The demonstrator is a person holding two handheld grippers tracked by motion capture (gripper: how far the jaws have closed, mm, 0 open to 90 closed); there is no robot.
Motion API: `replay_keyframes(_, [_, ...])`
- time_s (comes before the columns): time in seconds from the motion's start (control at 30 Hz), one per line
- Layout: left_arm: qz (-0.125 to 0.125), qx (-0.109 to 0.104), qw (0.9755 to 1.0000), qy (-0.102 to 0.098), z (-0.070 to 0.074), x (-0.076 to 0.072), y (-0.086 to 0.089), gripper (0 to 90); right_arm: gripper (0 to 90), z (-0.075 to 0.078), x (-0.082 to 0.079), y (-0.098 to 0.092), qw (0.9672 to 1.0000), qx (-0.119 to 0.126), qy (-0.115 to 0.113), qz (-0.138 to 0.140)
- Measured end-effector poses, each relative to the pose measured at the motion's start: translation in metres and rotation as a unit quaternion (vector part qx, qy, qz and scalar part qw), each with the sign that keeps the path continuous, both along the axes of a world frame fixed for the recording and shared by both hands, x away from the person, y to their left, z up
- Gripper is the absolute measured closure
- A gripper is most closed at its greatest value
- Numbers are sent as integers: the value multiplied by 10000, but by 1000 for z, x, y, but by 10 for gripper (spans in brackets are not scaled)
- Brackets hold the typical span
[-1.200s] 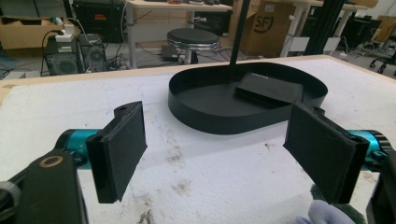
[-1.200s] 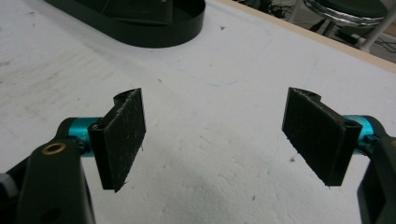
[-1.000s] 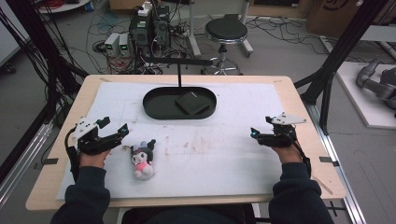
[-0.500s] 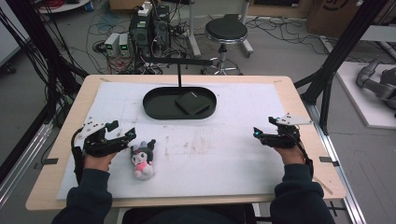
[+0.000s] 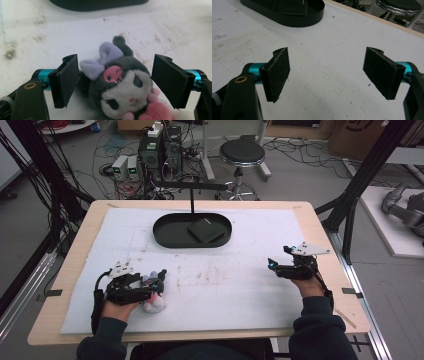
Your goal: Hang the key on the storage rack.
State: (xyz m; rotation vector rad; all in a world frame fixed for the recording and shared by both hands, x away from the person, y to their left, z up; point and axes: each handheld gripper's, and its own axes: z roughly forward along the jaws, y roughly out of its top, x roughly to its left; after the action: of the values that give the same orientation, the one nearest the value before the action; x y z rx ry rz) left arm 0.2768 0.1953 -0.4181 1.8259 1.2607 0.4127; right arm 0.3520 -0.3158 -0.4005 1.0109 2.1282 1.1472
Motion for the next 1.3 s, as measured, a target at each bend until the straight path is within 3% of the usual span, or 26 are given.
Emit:
replay_keyframes(0.07, [-23, 76, 9999, 146, -5, 2, -5, 219, 220, -1, 1, 0, 10000, -15, 31, -4])
replay_keyframes(0.1, [-95, 193, 9993, 319, -10, 5, -9, 219, 220, -1, 2, 1, 10000, -13, 59, -9])
replay_keyframes(0.13, [-95, 193, 9993, 319, -10, 5, -9, 219, 220, -2, 3, 1, 10000, -26, 52, -11])
replay_keyframes(0.17, [-173, 376, 9987, 305, -13, 8, -12, 220, 220, -3, 3, 1, 10000, -38, 69, -4])
replay_keyframes(0.27, [-497, 594, 9966, 285, -11, 14, -11, 276, 220, -3, 3, 3, 10000, -44, 89, 0])
replay_keyframes(0.3, [-497, 594, 9966, 285, -11, 14, -11, 289, 221, -3, 3, 3, 9999, -60, 82, 13])
replay_keyframes(0.37, [-882, 764, 9929, 230, -7, 23, -7, 319, 221, -3, 2, 3, 10000, -56, 71, 8])
replay_keyframes(0.4, [-882, 764, 9929, 230, -7, 23, -7, 328, 220, -2, 2, 3, 10000, -34, 81, 14])
replay_keyframes(0.47, [-968, 851, 9916, 87, -5, 28, -3, 337, 220, -2, 1, 2, 10000, -50, 51, 5])
replay_keyframes(0.53, [-984, 805, 9919, -81, -3, 32, 1, 338, 221, -2, 1, 2, 10000, -54, 50, 11])
replay_keyframes(0.57, [-1041, 846, 9908, -153, -2, 34, 2, 338, 221, -2, 1, 2, 10000, -54, 50, 11])
replay_keyframes(0.6, [-1203, 939, 9880, -238, -2, 38, 3, 338, 220, -2, 2, 2, 10000, -39, 39, -5])
replay_keyframes(0.63, [-1203, 939, 9880, -238, -2, 38, 3, 338, 220, -2, 2, 1, 10000, -42, 51, 0])
replay_keyframes(0.67, [-1324, 1036, 9855, -241, -3, 40, 1, 338, 221, -2, 2, 2, 10000, -34, 59, -4])
replay_keyframes(0.73, [-1330, 1011, 9857, -202, -4, 40, 0, 327, 220, -2, 2, 1, 10000, -40, 60, -19])
replay_keyframes(0.77, [-1166, 944, 9887, -42, -7, 39, -2, 311, 220, -2, 2, 1, 10000, -34, 57, -23])
replay_keyframes(0.8, [-1166, 944, 9887, -42, -7, 39, -2, 294, 220, -2, 2, 1, 10000, -34, 57, -23])
replay_keyframes(0.83, [-956, 934, 9910, 112, -9, 37, -4, 257, 220, -2, 2, 0, 10000, -18, 70, -27])
replay_keyframes(0.93, [-782, 933, 9924, 185, -8, 32, -6, 217, 221, -2, 1, 0, 10000, -14, 74, -11])
replay_keyframes(1.0, [-653, 995, 9927, 178, -5, 26, -6, 217, 221, -2, 1, 0, 10000, -30, 52, -1])
replay_keyframes(1.07, [-464, 909, 9947, 144, -3, 22, -5, 217, 221, -2, 2, 0, 10000, -48, 45, 11])
replay_keyframes(1.1, [-251, 823, 9963, 13, 0, 18, -5, 217, 221, -2, 1, 1, 10000, -39, 58, 3])
replay_keyframes(1.17, [-204, 788, 9966, -84, 1, 17, -5, 217, 221, -2, 2, 1, 10000, -24, 80, 12])
replay_keyframes(1.23, [23, 660, 9976, -186, 5, 14, -5, 217, 221, -3, 2, 1, 10000, -43, 75, 21])
replay_keyframes(1.3, [186, 707, 9973, -118, 6, 11, -6, 217, 221, -2, 1, 1, 10000, -53, 80, 19])
